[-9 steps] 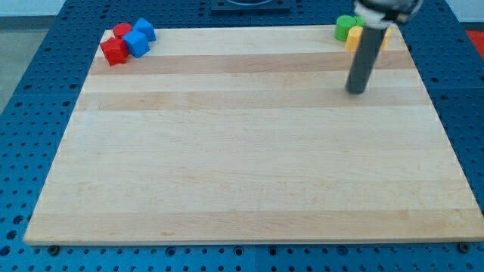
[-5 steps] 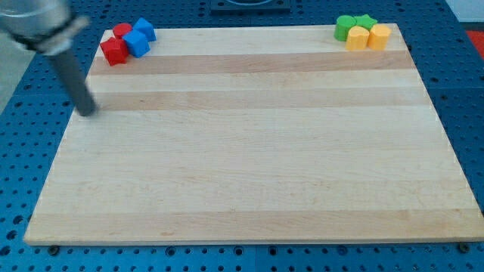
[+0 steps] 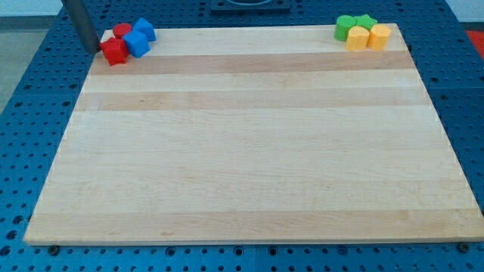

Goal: Put the red star diagonally bottom right to the blue cube

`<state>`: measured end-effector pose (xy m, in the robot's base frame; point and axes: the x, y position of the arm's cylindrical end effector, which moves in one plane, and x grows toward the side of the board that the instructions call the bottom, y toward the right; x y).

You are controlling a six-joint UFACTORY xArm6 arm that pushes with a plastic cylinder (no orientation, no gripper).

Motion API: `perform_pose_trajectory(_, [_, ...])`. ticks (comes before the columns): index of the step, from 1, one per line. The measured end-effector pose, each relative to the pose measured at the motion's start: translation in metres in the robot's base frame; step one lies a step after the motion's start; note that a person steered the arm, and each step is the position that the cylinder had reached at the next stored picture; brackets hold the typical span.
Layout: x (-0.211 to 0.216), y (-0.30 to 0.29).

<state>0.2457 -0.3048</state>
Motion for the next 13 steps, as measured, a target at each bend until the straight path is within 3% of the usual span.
perform_pose_trajectory(2, [-0.055, 0.001])
perform_pose_trajectory(6, [-0.054, 0.043])
perform_pose_trajectory(7, [-0.041, 0.055])
perform_pose_trajectory(9, [0.033, 0.054])
perform_pose_trajectory(11, [-0.034, 0.033])
perform_pose_trajectory(13, [-0.011, 0.000])
